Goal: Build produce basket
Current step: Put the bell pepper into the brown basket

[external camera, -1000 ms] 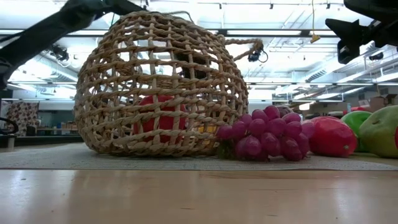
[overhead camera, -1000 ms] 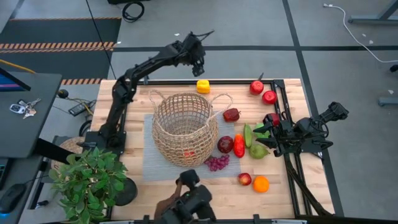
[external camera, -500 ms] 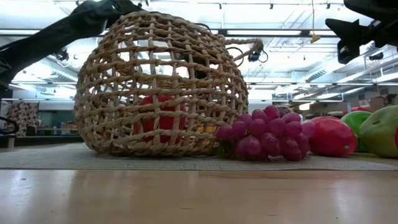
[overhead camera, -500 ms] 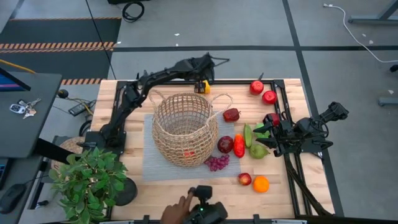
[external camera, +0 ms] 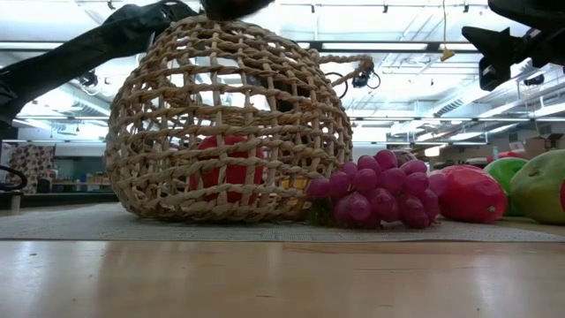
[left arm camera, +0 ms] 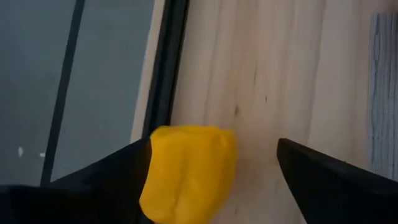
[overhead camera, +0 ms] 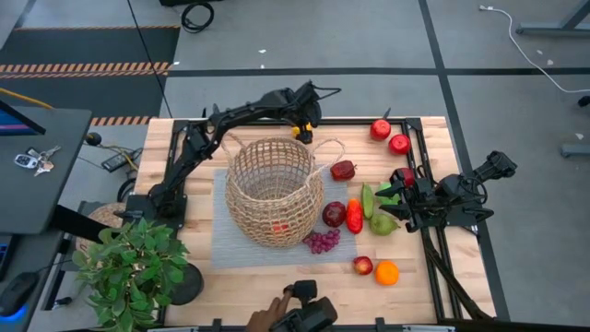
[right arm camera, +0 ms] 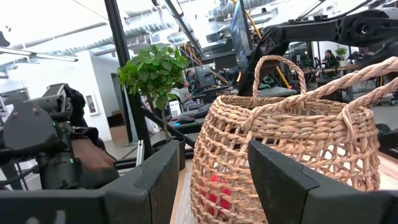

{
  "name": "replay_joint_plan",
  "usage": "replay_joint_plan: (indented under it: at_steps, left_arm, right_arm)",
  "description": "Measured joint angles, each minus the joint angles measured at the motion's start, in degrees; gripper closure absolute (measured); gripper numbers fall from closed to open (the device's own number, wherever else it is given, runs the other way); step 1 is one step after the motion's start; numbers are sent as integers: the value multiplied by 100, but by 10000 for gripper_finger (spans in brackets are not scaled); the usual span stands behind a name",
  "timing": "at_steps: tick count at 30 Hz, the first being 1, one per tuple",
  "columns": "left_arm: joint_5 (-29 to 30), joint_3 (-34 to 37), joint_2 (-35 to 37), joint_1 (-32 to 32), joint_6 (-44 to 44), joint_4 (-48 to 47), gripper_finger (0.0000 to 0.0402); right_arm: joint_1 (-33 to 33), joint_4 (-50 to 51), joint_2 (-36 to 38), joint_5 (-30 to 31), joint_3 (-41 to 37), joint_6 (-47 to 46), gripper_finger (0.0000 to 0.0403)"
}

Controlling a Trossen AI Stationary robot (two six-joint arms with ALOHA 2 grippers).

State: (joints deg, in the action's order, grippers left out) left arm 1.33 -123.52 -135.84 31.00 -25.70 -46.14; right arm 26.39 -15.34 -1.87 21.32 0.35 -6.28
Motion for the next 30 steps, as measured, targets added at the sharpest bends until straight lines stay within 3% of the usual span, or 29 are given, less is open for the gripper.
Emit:
replay_joint_plan:
  at_steps: [9, 23, 30]
  left_arm:
    - [325, 203, -41, 3, -221, 239, 44]
    - [297, 201, -200, 30, -198, -54, 46]
    - [184, 181, -164, 18, -350, -561, 80]
  right_arm:
    - [-2, -4, 2, 2, 0, 0, 206]
    - [-1, -5, 2, 0, 2, 0, 206]
    - [1, -4, 2, 0, -1, 0, 206]
